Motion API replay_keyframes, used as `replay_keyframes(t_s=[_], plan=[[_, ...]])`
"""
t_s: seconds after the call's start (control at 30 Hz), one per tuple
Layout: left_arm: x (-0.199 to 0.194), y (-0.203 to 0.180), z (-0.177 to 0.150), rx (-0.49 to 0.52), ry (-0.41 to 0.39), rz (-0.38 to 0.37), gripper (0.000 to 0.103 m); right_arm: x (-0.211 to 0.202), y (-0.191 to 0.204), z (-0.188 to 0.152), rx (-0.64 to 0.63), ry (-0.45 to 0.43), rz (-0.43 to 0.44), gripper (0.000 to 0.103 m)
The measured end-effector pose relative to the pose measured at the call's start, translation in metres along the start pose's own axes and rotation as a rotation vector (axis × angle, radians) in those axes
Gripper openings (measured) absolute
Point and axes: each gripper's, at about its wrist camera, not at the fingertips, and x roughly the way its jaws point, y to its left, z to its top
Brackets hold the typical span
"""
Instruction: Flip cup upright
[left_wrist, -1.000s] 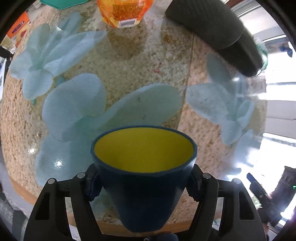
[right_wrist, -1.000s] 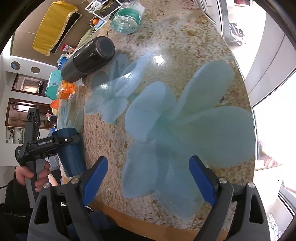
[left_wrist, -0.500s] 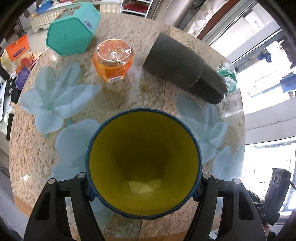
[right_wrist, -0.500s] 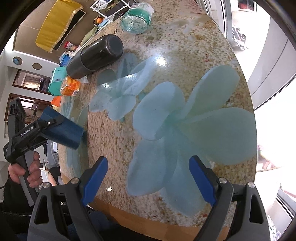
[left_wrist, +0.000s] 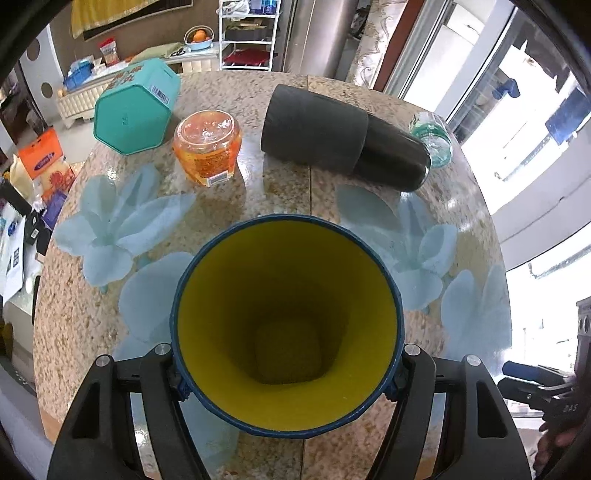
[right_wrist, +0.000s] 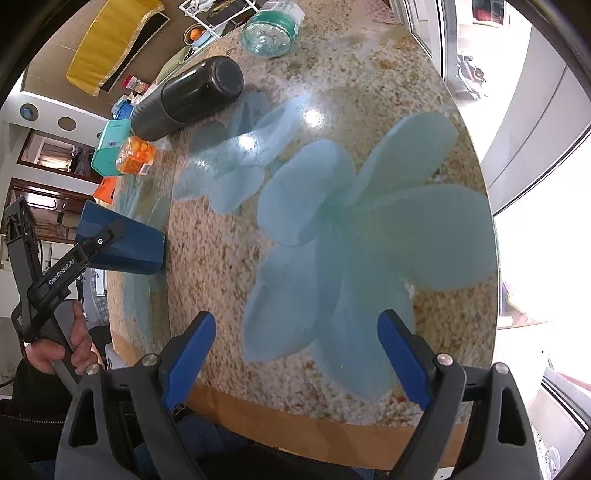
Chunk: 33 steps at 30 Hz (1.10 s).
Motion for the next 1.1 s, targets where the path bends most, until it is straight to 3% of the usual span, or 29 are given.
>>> replay_keyframes(t_s=[0.37,0.67,0.7,0.73,0.93,1.1], plan=[[0.014,-0.006,-0.015,0.039,0.081,0.024,0.075,0.007,0.005,-0.008,0.02,0.005,0.02,0.089],[0.001,-0.003,-0.013,0.033,0.086,0.008,0.089,0.005,0.008,-0.011,0.024,-0.015,0.034,0.089],[-0.002,-0.003,-0.012,0.041,0.081,0.01,0.1,0.005,0.009,-0.01,0.025,-0.021,0.038,0.089],[-0.006,-0.005,-0.01,0.055,0.074,0.014,0.103,0.005,0.01,-0.01,0.025,-0.025,0.042,0.089],[-0.022,-0.011,-0.004,0.121,0.072,0.028,0.103,0.006,0.024,-0.007,0.012,-0.04,0.057,0.089],[-0.055,-0.009,0.002,0.189,0.019,0.031,0.103,-0.001,0.051,-0.003,-0.045,-0.088,0.067,0.089]])
